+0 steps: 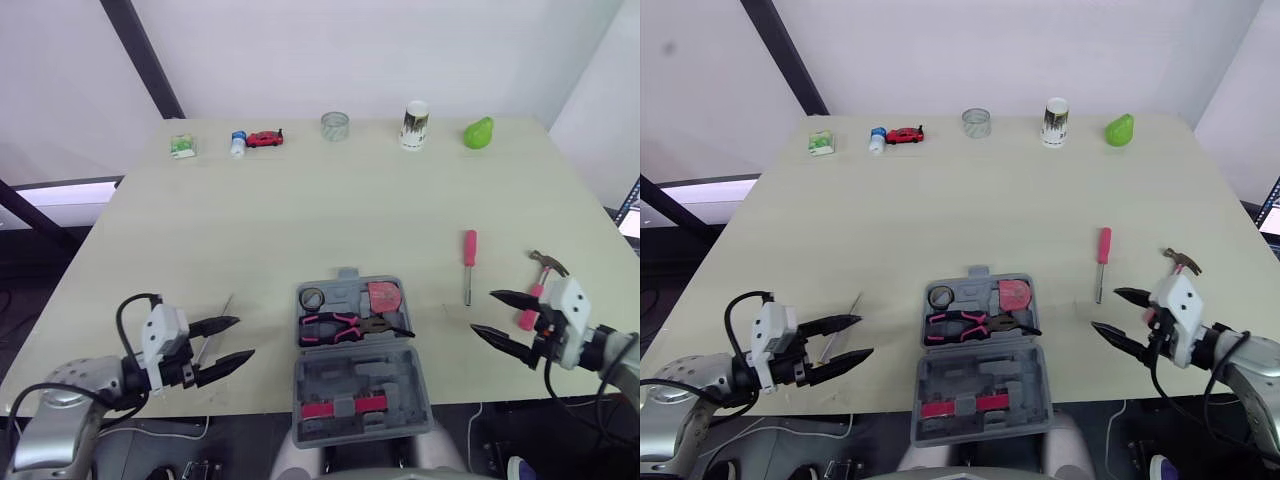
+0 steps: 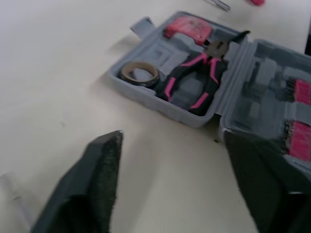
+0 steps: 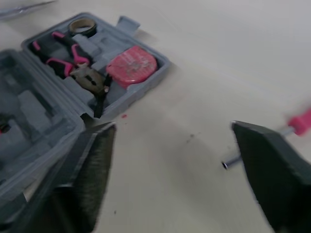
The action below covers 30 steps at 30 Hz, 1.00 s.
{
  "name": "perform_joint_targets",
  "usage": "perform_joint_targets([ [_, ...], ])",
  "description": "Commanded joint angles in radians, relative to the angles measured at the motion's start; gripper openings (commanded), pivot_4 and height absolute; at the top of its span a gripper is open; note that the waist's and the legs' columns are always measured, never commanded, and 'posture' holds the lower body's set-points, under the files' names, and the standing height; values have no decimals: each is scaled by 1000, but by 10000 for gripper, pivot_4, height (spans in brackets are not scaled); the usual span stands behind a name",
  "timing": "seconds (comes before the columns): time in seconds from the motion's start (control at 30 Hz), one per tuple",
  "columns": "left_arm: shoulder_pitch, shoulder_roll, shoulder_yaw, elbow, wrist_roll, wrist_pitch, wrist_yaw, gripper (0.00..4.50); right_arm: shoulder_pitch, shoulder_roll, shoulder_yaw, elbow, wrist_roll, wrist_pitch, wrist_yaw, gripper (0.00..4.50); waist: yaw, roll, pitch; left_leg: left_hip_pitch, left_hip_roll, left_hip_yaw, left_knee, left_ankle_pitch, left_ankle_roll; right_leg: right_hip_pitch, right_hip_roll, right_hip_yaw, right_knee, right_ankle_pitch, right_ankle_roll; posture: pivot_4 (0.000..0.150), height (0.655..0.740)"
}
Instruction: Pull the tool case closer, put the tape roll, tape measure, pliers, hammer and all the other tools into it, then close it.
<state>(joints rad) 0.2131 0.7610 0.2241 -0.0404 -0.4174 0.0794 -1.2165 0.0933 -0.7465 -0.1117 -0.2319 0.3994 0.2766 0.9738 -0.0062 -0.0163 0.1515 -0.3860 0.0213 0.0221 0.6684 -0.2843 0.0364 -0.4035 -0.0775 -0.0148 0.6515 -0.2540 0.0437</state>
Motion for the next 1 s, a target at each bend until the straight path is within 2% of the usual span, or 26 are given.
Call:
perform_joint_targets([
  [0.03,-27,20,-57,35,53,-16,-14,16827,-50,-8,96,36,-69,-39,43,20002,-1,0,0,0,0,0,0,0,0,0,1,0,0,0,0,1500,7400],
  [0.07,-35,22,-71,44,62,-15,-19,10292,-65,-7,119,49,-86,-45,50,13139,-1,0,0,0,1,0,0,0,0,0,4,1,0,2,3,1500,7400],
  [0.13,-55,24,-102,70,87,-23,-24,2369,-97,-3,171,86,-130,-78,64,5291,-1,0,0,0,1,-1,0,0,0,0,4,1,0,2,4,1500,7400],
  [0.17,-65,23,-117,79,96,-22,-24,0,-111,4,191,106,-145,-91,69,678,-1,0,0,0,1,-1,1,0,0,0,5,1,1,2,4,1500,7400],
  [0.5,-128,12,-228,131,148,-21,-34,0,-198,61,322,271,-255,-201,102,189,-1,0,0,1,1,-1,1,0,0,0,6,1,4,2,4,1500,7400],
  [1.0,-179,-10,-298,189,182,-14,-33,0,-252,115,350,341,-285,-233,121,189,-1,0,0,2,1,-1,1,0,0,0,6,2,7,2,4,1500,7400],
])
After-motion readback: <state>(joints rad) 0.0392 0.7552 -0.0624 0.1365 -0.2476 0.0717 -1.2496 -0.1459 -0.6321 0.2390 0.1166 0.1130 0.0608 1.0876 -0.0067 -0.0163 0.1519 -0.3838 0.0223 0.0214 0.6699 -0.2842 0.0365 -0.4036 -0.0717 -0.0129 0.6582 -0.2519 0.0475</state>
